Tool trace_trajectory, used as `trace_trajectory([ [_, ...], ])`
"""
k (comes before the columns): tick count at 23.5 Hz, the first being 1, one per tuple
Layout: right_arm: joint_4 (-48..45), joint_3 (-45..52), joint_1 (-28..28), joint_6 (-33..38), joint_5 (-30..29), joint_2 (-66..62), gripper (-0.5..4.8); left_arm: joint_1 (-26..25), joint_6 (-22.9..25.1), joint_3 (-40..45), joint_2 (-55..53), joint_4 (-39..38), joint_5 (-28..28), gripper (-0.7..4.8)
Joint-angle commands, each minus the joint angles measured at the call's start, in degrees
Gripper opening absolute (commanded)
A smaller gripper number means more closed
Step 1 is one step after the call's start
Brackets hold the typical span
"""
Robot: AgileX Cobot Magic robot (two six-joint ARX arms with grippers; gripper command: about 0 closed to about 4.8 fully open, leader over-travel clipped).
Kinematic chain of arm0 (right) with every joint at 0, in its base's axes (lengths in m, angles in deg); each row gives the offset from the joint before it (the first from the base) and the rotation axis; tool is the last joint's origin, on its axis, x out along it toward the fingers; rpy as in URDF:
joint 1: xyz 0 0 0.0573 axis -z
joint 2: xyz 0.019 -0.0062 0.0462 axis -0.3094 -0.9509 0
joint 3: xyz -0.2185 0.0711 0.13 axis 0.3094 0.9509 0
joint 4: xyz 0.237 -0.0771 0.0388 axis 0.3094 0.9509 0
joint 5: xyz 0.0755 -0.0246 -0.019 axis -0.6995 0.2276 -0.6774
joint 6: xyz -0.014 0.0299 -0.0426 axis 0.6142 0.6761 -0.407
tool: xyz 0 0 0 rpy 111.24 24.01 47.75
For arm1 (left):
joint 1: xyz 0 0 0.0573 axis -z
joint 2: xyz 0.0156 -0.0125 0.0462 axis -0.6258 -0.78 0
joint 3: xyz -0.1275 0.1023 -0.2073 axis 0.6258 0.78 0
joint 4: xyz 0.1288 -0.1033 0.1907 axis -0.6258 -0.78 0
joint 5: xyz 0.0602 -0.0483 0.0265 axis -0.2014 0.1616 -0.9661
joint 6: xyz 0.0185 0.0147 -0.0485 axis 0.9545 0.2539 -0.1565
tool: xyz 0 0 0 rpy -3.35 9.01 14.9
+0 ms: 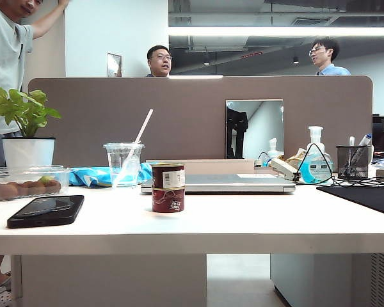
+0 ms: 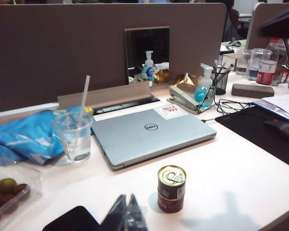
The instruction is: Stack a can of tomatoes on the right onto the can of tomatoes on the left.
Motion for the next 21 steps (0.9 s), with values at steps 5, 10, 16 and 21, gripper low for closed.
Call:
trace_trajectory([
  [5,-21.03,28.24,-0.17,7.93,11.82,22.93,-0.09,0.04,1.53,-0.11,3.89,1.01,-1.31,-0.04],
  [10,-26.34,39.28,-0.15,10.82,13.7,33.33,-0.09,0.04,0.85,1.75,6.6,1.53,-2.89,-0.04],
  [16,-25.66,50.21,-0.17,11.56,19.04,46.73,-0.09,0.04,-5.14,6.4,13.84,1.49,-6.54,-0.04],
  [21,-25.27,59.34,-0.13,11.58,20.26,55.54,-0.08,0.02,-5.31,12.35,15.72,2.58,-14.14,-0.05],
])
